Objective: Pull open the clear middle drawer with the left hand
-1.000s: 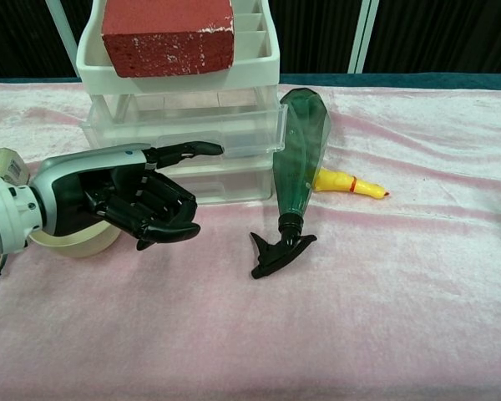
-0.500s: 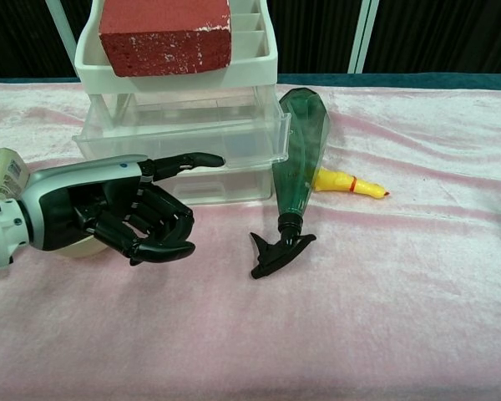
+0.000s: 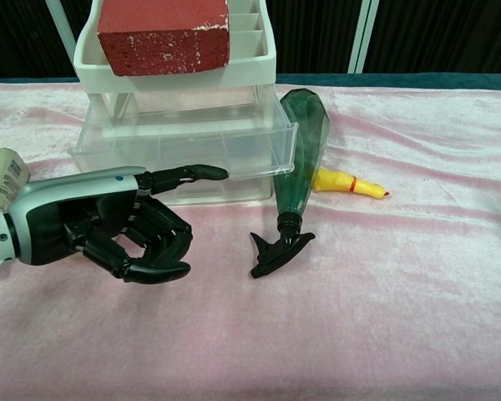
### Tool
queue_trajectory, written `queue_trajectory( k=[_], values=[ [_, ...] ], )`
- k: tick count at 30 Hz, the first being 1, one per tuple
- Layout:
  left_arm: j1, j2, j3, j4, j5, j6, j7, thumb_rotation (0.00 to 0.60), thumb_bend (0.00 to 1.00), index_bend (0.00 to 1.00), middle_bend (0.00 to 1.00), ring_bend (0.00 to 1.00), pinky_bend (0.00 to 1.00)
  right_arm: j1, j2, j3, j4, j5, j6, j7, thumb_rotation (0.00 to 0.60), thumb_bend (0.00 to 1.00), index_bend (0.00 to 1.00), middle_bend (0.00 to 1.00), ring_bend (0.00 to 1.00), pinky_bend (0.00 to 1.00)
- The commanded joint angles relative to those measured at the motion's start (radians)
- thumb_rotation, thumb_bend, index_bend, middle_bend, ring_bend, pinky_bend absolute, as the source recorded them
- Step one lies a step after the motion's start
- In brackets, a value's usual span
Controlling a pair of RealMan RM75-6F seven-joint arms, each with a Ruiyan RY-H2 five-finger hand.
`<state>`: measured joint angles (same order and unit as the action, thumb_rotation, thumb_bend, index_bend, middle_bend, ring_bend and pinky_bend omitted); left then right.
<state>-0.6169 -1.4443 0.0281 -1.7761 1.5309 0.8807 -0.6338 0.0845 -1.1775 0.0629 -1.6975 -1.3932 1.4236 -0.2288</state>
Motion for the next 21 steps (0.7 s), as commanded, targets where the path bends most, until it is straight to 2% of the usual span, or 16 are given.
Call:
queue_trajectory(
  k=[1,21],
  values=[
    [-0.002,-0.002,0.004,0.0,0.003,0.0,0.001,0.6,0.32,0.0,0.69,0.65,0.73,0.0,0.0,0.0,0.0,0.001,0.0,0.0,0.6,0.08,0.14,0.1,0.19,0.21],
    [0.002,0.019,0.063,-0.028,0.058,0.025,0.056,0.6,0.32,0.0,0.69,0.65,0.73,0.0,0.0,0.001,0.0,0.002,-0.001,0.0,0.6,0.08,0.14,0.1,0.19,0.21]
  ],
)
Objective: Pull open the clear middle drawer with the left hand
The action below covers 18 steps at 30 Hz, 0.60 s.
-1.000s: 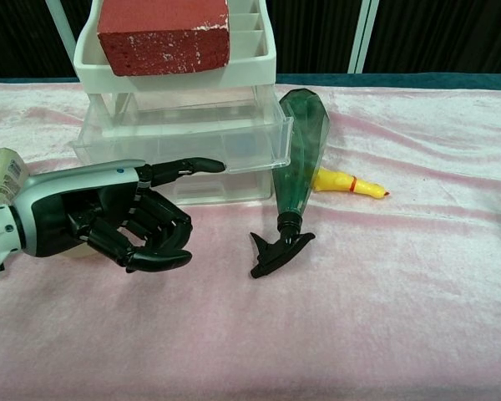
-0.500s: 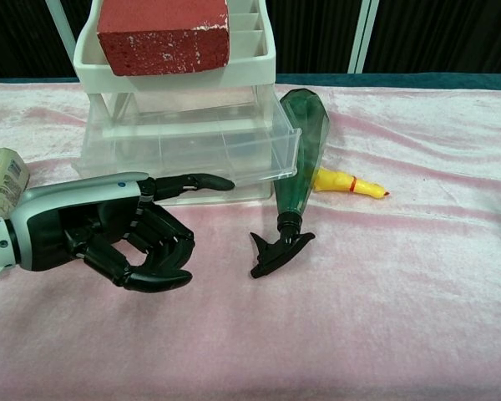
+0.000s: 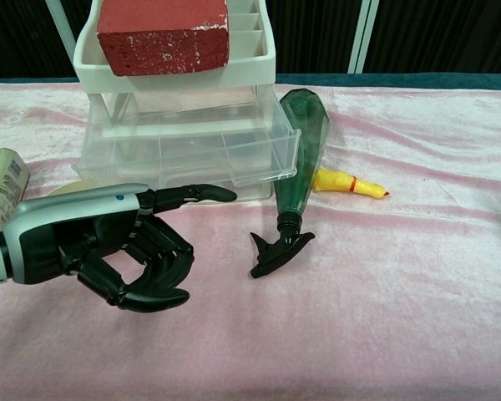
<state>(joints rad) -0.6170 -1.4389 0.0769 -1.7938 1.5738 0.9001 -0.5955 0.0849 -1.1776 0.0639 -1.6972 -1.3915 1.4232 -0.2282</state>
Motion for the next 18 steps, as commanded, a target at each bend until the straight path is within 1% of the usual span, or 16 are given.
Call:
queue_trajectory(
  k=[1,4,7,11,12,14,18],
  values=[
    [0.004,0.024,0.021,-0.016,0.025,0.011,0.03,0.6,0.32,0.0,0.69,0.65,0.73,0.0,0.0,0.0,0.0,0.0,-0.001,0.0,0.6,0.08,0.15,0.1,0.19,0.21],
    [0.014,0.067,0.049,-0.037,0.058,0.033,0.088,0.6,0.32,0.0,0.69,0.64,0.73,0.0,0.0,0.0,0.0,0.0,0.0,-0.001,0.6,0.08,0.15,0.1,0.19,0.21],
    [0.028,0.124,0.08,-0.068,0.092,0.061,0.156,0.6,0.32,0.04,0.68,0.64,0.73,0.001,-0.001,0.0,0.001,0.001,-0.002,-0.002,0.6,0.08,0.15,0.1,0.19,0.21],
    [0.033,0.207,0.121,-0.114,0.146,0.086,0.181,0.6,0.32,0.04,0.67,0.63,0.72,0.0,-0.002,0.0,0.001,0.002,0.001,-0.005,0.6,0.08,0.14,0.1,0.19,0.21],
    [0.032,0.235,0.135,-0.123,0.164,0.092,0.181,0.6,0.32,0.04,0.66,0.62,0.72,0.0,-0.002,0.0,0.0,0.002,0.001,-0.006,0.6,0.08,0.14,0.1,0.19,0.21],
    [0.042,0.341,0.185,-0.145,0.23,0.138,0.189,0.6,0.32,0.04,0.66,0.61,0.71,0.0,-0.004,0.0,0.001,0.003,0.0,-0.009,0.6,0.08,0.14,0.1,0.19,0.21],
    [0.029,0.452,0.241,-0.16,0.297,0.159,0.139,0.6,0.32,0.07,0.62,0.57,0.68,-0.001,-0.004,0.001,0.001,0.003,0.003,-0.011,0.6,0.08,0.15,0.1,0.19,0.21]
  ],
)
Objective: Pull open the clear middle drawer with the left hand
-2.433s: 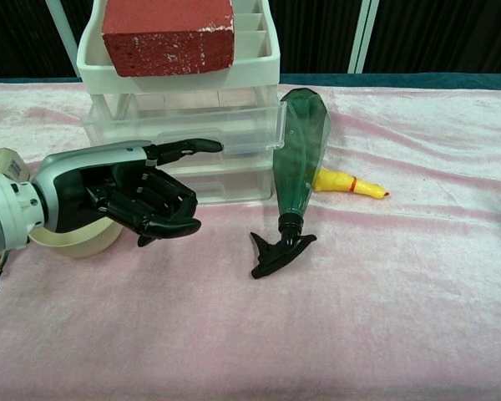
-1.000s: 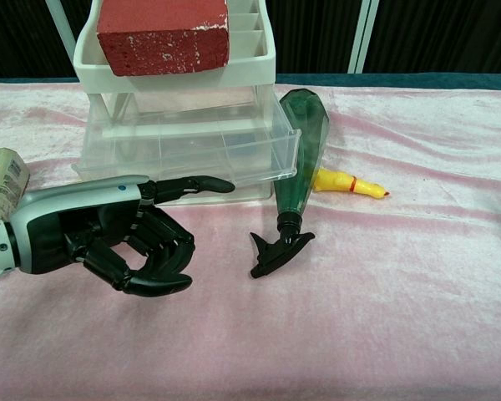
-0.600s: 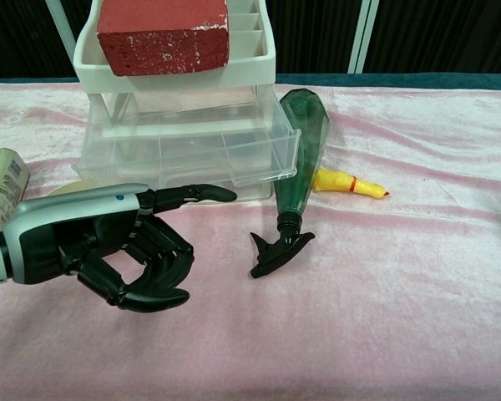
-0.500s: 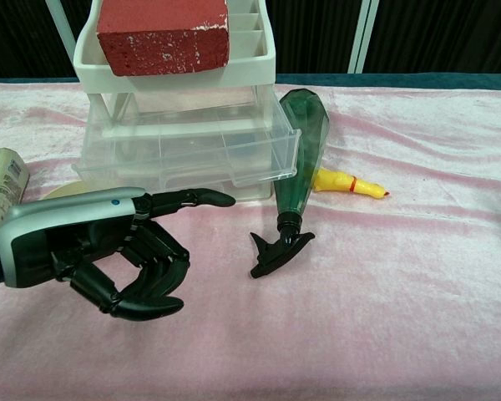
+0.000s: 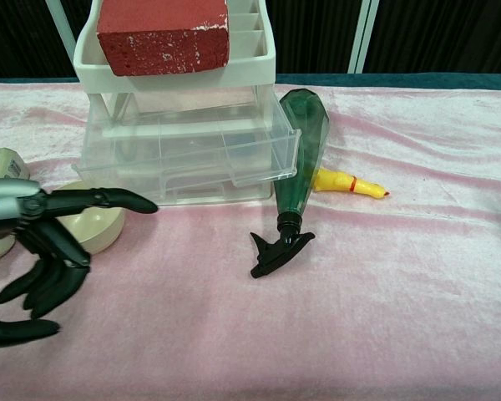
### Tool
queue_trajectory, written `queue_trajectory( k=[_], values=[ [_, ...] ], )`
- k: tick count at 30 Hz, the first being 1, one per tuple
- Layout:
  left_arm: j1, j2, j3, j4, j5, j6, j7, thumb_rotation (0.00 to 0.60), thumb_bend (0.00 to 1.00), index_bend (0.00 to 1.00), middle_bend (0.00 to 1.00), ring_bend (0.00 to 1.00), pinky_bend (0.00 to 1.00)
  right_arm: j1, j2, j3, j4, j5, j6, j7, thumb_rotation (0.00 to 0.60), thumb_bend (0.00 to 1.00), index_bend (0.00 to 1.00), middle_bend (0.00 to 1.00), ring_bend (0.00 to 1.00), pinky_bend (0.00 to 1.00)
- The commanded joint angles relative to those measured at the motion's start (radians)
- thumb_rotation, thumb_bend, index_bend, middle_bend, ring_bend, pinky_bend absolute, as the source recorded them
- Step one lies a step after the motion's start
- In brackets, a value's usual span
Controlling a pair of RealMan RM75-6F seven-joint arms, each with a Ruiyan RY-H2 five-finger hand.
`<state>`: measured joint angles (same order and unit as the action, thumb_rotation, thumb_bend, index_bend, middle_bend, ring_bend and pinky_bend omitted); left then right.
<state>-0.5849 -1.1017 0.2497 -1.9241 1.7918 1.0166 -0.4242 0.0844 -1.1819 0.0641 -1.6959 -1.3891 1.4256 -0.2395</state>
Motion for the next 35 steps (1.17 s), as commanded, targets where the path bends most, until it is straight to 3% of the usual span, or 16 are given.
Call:
queue_trajectory(
  k=[1,4,9,14,17,19,23,27,35],
  values=[
    [0.001,0.135,0.074,-0.03,0.085,0.056,-0.033,0.6,0.32,0.08,0.6,0.55,0.66,0.0,0.0,0.001,-0.001,0.002,0.001,0.001,0.6,0.08,0.15,0.1,0.19,0.21],
    [0.039,0.175,0.074,-0.027,0.068,0.105,0.036,0.6,0.32,0.08,0.55,0.48,0.58,-0.001,0.001,0.002,0.0,0.003,0.002,0.001,0.6,0.08,0.15,0.1,0.19,0.21],
    [0.217,0.16,0.019,-0.041,-0.074,0.282,0.379,0.6,0.29,0.08,0.37,0.26,0.32,-0.001,0.002,0.003,-0.001,0.004,0.001,0.004,0.6,0.08,0.14,0.1,0.19,0.21],
    [0.336,0.105,-0.018,-0.039,-0.125,0.426,0.528,0.6,0.25,0.07,0.32,0.19,0.25,-0.001,0.002,0.002,-0.001,0.001,0.003,0.002,0.6,0.08,0.14,0.1,0.19,0.21],
    [0.38,0.095,-0.029,-0.03,-0.136,0.481,0.533,0.6,0.22,0.07,0.3,0.15,0.23,-0.001,0.003,0.002,-0.001,0.001,0.003,0.003,0.6,0.08,0.15,0.1,0.19,0.21],
    [0.432,0.084,-0.061,-0.004,-0.195,0.558,0.511,0.6,0.21,0.07,0.27,0.14,0.21,-0.001,0.003,0.002,-0.001,0.0,0.003,0.004,0.6,0.08,0.14,0.1,0.19,0.21],
    [0.469,0.059,-0.114,0.042,-0.276,0.6,0.468,0.6,0.21,0.07,0.24,0.09,0.18,-0.001,0.004,0.001,-0.002,-0.007,0.005,0.011,0.6,0.08,0.15,0.1,0.19,0.21],
    [0.474,0.055,-0.152,0.072,-0.354,0.559,0.401,0.6,0.21,0.05,0.23,0.09,0.16,0.0,0.006,-0.005,0.001,-0.038,0.014,0.025,0.6,0.08,0.14,0.1,0.19,0.21],
    [0.455,0.061,-0.181,0.107,-0.374,0.475,0.341,0.6,0.21,0.04,0.22,0.09,0.15,-0.005,0.001,-0.004,0.019,-0.082,0.049,0.065,0.6,0.08,0.15,0.1,0.19,0.21]
  ],
)
